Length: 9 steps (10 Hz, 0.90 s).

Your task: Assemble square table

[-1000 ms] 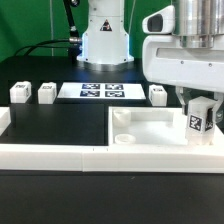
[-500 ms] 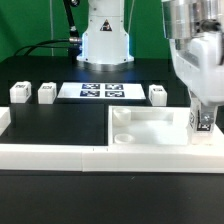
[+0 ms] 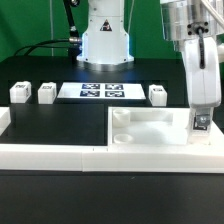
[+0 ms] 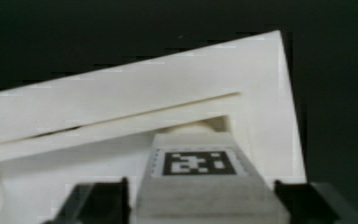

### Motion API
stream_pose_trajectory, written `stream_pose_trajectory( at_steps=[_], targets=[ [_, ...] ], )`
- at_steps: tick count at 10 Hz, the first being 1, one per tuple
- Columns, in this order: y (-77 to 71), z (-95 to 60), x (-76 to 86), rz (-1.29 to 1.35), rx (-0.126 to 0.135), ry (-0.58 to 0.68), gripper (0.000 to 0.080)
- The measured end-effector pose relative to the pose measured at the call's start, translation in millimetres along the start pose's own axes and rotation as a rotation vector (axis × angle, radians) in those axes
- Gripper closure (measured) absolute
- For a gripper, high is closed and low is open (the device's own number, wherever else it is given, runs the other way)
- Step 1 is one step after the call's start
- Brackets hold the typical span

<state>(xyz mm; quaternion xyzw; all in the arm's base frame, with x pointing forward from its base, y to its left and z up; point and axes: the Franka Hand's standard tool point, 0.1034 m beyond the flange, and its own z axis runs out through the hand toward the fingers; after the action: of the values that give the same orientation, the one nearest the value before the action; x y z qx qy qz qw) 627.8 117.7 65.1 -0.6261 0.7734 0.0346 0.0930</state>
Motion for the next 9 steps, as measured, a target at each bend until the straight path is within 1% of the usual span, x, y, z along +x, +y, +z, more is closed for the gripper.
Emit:
stream_pose_trajectory(
  at_steps=[1, 2, 3, 4, 7, 8, 9],
  targets=[
    [-1.2, -0.9, -0.8, -0.001, 0.002, -0.001, 0.0235],
    [-7.9, -6.2, -3.4, -0.181, 0.024, 0.003, 0.0177],
    [-4.8, -4.6, -3.9, -0.353, 0.043, 0.012, 0.0177],
    [2.0, -1.0, -4.2, -0.448, 0.035, 0.015, 0.0154],
    [1.6, 0.0, -2.5, -0.654, 0.031, 0.020, 0.0150],
    [1.2, -0.2, -0.9, -0.817, 0.024, 0.034, 0.0150],
    [0.5, -0.5, 0.9, -1.036, 0.012, 0.055, 0.0150]
  ],
)
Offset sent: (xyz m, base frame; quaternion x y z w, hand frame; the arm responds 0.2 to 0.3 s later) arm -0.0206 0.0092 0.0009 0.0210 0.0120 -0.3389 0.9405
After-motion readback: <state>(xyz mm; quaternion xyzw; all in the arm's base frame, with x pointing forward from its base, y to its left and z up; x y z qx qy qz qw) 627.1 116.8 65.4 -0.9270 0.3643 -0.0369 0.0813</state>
